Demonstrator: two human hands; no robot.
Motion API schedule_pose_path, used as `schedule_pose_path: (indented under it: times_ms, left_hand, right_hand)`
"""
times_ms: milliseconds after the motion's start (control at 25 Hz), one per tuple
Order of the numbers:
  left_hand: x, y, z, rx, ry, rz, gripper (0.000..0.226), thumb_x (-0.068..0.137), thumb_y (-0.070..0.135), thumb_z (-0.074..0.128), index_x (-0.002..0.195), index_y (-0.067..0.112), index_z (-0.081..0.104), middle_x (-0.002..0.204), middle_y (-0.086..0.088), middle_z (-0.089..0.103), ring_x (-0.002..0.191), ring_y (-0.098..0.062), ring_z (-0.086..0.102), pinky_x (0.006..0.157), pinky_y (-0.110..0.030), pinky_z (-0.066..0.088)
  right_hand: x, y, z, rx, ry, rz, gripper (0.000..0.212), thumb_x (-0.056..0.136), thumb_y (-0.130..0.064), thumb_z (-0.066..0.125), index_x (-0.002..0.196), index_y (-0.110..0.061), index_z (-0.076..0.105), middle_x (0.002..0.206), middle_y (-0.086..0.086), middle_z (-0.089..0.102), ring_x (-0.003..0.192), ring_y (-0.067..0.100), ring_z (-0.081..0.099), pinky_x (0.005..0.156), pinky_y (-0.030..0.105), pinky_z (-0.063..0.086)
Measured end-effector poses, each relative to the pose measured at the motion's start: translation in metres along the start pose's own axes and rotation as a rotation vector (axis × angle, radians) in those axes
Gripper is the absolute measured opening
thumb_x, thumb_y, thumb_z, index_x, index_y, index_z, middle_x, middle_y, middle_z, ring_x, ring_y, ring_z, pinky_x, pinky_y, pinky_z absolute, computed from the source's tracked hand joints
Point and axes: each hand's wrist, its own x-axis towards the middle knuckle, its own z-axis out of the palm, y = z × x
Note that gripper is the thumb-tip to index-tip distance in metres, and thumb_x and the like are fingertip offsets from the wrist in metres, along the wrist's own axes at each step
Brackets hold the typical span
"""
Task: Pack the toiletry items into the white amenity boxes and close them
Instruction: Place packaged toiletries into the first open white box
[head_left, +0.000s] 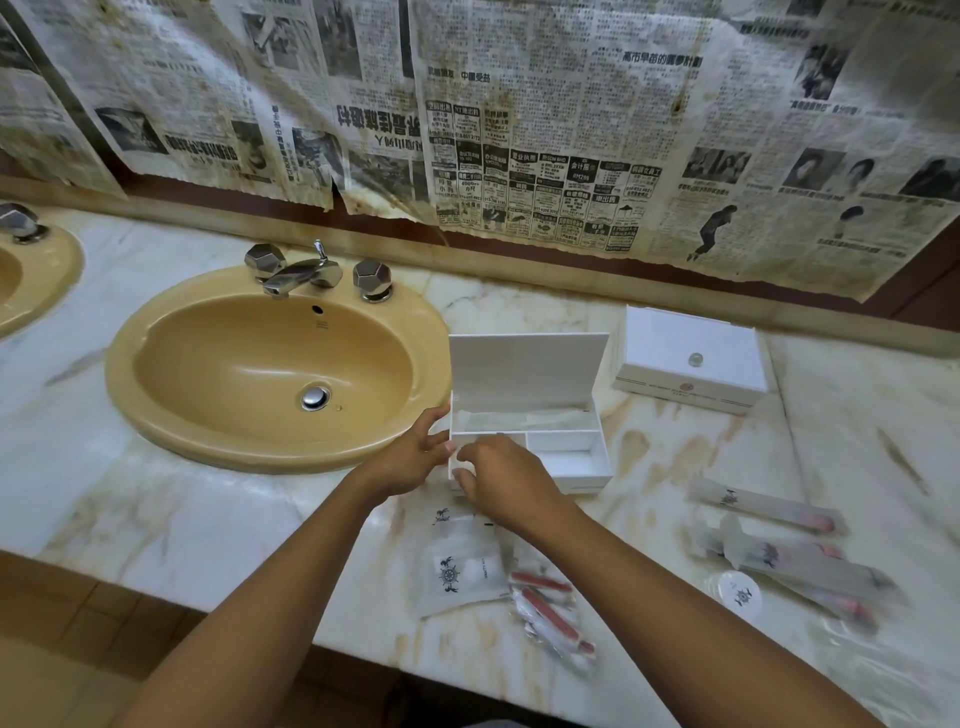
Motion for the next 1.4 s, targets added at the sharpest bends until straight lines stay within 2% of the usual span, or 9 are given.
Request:
schedule_pose_path:
  times_ms: [160, 240, 360, 520, 680, 760, 1080, 1240, 1400]
  left_hand:
    - [0.001, -0.002, 0.000, -0.012, 0.014, -0.004, 0.055, 0.102, 0.030, 0.049, 0.149, 0.038, 0.023, 0.146, 0.005, 0.050, 0.112, -0.011, 0.058, 0.096, -0.036, 0.045]
    - [0.000, -0.001, 0.000, -0.007, 0.010, -0.006, 0.055, 0.102, 0.030, 0.048, 0.150, 0.038, 0.021, 0.148, 0.005, 0.048, 0.117, -0.014, 0.057, 0.096, -0.037, 0.045]
    - [-0.004, 0.003, 0.002, 0.007, 0.002, -0.008, 0.055, 0.103, 0.031, 0.045, 0.151, 0.038, 0.019, 0.145, 0.010, 0.050, 0.119, -0.014, 0.056, 0.080, -0.025, 0.043]
    - [-0.005, 0.004, 0.003, 0.012, 0.012, -0.009, 0.055, 0.104, 0.031, 0.044, 0.151, 0.038, 0.018, 0.145, 0.010, 0.051, 0.119, -0.013, 0.056, 0.079, -0.025, 0.042]
    - [-0.004, 0.004, 0.003, 0.017, 0.019, -0.014, 0.055, 0.103, 0.033, 0.044, 0.151, 0.039, 0.018, 0.149, 0.006, 0.047, 0.122, -0.016, 0.055, 0.081, -0.030, 0.043]
    - [-0.003, 0.003, 0.003, 0.021, 0.021, -0.016, 0.056, 0.103, 0.034, 0.045, 0.151, 0.040, 0.017, 0.151, 0.005, 0.045, 0.123, -0.017, 0.055, 0.081, -0.031, 0.043]
    - [-0.004, 0.003, 0.004, 0.015, 0.027, -0.023, 0.055, 0.104, 0.032, 0.045, 0.151, 0.041, 0.018, 0.148, 0.006, 0.047, 0.119, -0.015, 0.056, 0.079, -0.025, 0.043]
    - [-0.005, 0.004, 0.004, 0.004, 0.023, -0.026, 0.054, 0.104, 0.030, 0.044, 0.151, 0.039, 0.018, 0.147, 0.006, 0.048, 0.119, -0.015, 0.055, 0.077, -0.023, 0.042]
    - [-0.006, 0.005, 0.005, -0.001, 0.025, -0.027, 0.055, 0.104, 0.028, 0.043, 0.152, 0.037, 0.018, 0.148, 0.005, 0.047, 0.117, -0.015, 0.054, 0.083, -0.031, 0.043]
  right_hand:
    - [-0.020, -0.009, 0.009, 0.002, 0.236, -0.261, 0.014, 0.076, -0.010, 0.068, 0.090, -0.009, 0.071, 0.082, 0.010, 0.066, 0.076, 0.031, 0.061, 0.062, 0.036, 0.052]
    - [-0.032, -0.012, 0.019, -0.006, 0.156, -0.309, 0.012, 0.079, -0.012, 0.065, 0.089, -0.009, 0.070, 0.083, 0.010, 0.064, 0.078, 0.031, 0.058, 0.064, 0.038, 0.051]
    - [-0.045, -0.012, 0.033, -0.070, 0.004, -0.277, 0.027, 0.084, -0.018, 0.058, 0.109, -0.010, 0.066, 0.103, 0.010, 0.061, 0.097, 0.031, 0.052, 0.075, 0.037, 0.042]
    - [-0.056, -0.010, 0.049, -0.163, -0.068, -0.275, 0.036, 0.076, -0.013, 0.064, 0.112, -0.011, 0.062, 0.110, 0.011, 0.055, 0.100, 0.031, 0.049, 0.071, 0.034, 0.028]
    - [-0.061, -0.010, 0.051, -0.260, -0.162, -0.255, 0.040, 0.041, -0.010, 0.080, 0.077, -0.019, 0.067, 0.076, 0.002, 0.058, 0.068, 0.022, 0.057, 0.057, 0.027, 0.024]
    - [-0.061, -0.011, 0.056, -0.279, -0.109, -0.250, 0.040, 0.031, -0.010, 0.081, 0.065, -0.022, 0.064, 0.065, -0.002, 0.055, 0.058, 0.018, 0.055, 0.055, 0.024, 0.021]
    - [-0.063, -0.011, 0.054, -0.225, -0.107, -0.269, 0.030, 0.037, 0.003, 0.074, 0.054, -0.016, 0.057, 0.059, 0.001, 0.052, 0.059, 0.022, 0.054, 0.054, 0.026, 0.024]
    - [-0.055, -0.012, 0.042, -0.145, -0.137, -0.272, 0.023, 0.066, 0.012, 0.055, 0.080, -0.001, 0.066, 0.083, 0.015, 0.062, 0.084, 0.035, 0.053, 0.065, 0.034, 0.024]
    - [-0.044, -0.014, 0.021, -0.086, -0.045, -0.262, 0.018, 0.081, 0.002, 0.054, 0.090, -0.003, 0.069, 0.093, 0.013, 0.067, 0.091, 0.033, 0.053, 0.069, 0.034, 0.028]
